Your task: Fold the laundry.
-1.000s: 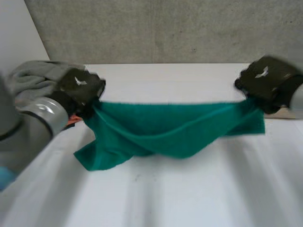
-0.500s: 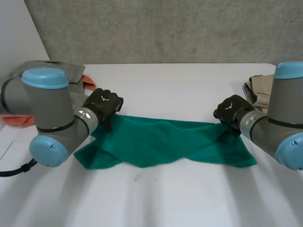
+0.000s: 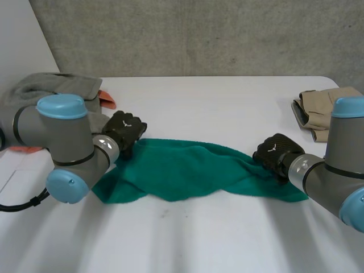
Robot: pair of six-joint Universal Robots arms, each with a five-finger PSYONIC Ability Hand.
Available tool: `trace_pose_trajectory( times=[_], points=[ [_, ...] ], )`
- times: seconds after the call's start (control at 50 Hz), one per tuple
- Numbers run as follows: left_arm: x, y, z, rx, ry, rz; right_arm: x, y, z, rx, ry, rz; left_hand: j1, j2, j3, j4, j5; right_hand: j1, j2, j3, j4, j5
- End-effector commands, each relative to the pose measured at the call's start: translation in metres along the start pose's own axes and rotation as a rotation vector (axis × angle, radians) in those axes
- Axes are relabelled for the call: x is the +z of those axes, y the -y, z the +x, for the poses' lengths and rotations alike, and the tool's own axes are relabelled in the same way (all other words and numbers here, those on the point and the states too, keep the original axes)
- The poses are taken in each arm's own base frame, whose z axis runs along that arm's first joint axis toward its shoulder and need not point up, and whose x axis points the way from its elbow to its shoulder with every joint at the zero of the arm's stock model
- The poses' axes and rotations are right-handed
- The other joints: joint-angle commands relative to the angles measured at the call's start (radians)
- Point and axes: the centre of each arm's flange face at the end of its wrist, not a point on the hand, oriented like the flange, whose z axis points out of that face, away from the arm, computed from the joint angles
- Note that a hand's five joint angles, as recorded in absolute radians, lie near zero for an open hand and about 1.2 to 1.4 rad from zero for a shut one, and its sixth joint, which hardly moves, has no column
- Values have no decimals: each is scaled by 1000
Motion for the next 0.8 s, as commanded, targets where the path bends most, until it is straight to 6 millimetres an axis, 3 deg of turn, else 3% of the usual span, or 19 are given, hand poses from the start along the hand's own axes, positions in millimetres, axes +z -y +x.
trace_pose_trajectory(
  times=[0.02,0.1,0.14,0.16,0.18,0.2,0.32,0.4,0.42,0.48,0.56,0.64,0.66,0.68,0.7,0.72,0.8],
  points=[
    [-6,-1,2,66,-34,-42,1,3,5,-3,-17,9,-47,-42,-41,-43,-40,270,228,201,192,227],
    [-13,-3,6,60,-78,-91,-4,6,6,-4,-24,18,-33,-28,-27,-29,-26,270,228,201,192,227],
    [-16,-4,8,57,-92,-107,-7,7,7,-5,-29,22,86,91,93,91,94,270,228,201,192,227],
    [-17,-4,8,56,-98,-114,-7,7,7,-5,-28,21,209,214,216,213,217,270,228,201,192,227],
    [-18,-5,9,50,-104,-123,-7,6,7,-4,-29,21,507,512,513,511,515,270,228,201,192,227],
    [-19,-6,9,49,-108,-130,-7,7,7,-5,-29,22,664,669,670,668,672,270,228,201,192,227],
    [-23,-8,4,52,-77,-179,-10,10,13,-6,-52,26,686,691,692,690,694,270,228,201,192,227],
    [-40,13,-16,48,25,-178,-27,23,31,-15,-119,63,686,691,692,690,694,270,228,201,192,227],
    [-53,31,-27,39,63,-137,-32,27,37,-15,-142,75,686,691,692,690,694,270,228,201,192,227],
    [-76,55,-39,7,99,-61,-61,45,59,-25,-237,145,686,691,692,690,694,270,228,201,192,227],
    [-118,90,-58,-49,154,68,-92,64,71,-34,-309,221,686,691,692,690,694,270,228,201,192,227],
    [-128,85,-49,-68,110,71,-98,66,69,-37,-299,244,686,691,692,690,694,270,228,201,192,227],
    [-128,81,-44,-69,90,61,-97,65,67,-36,-290,244,660,665,666,664,668,270,228,201,192,227],
    [-127,77,-40,-69,74,53,-97,63,63,-35,-275,241,358,362,364,362,365,270,228,201,192,227],
    [-123,70,-33,-71,49,37,-97,61,61,-34,-267,239,-186,-181,-180,-182,-178,270,228,201,192,227],
    [-118,63,-28,-74,33,21,-96,60,60,-33,-262,236,-302,-297,-296,-298,-294,270,228,201,192,227],
    [-87,32,-10,-75,-3,-41,-95,57,54,-23,-241,230,-303,-298,-297,-299,-295,270,228,201,192,227]
  ],
)
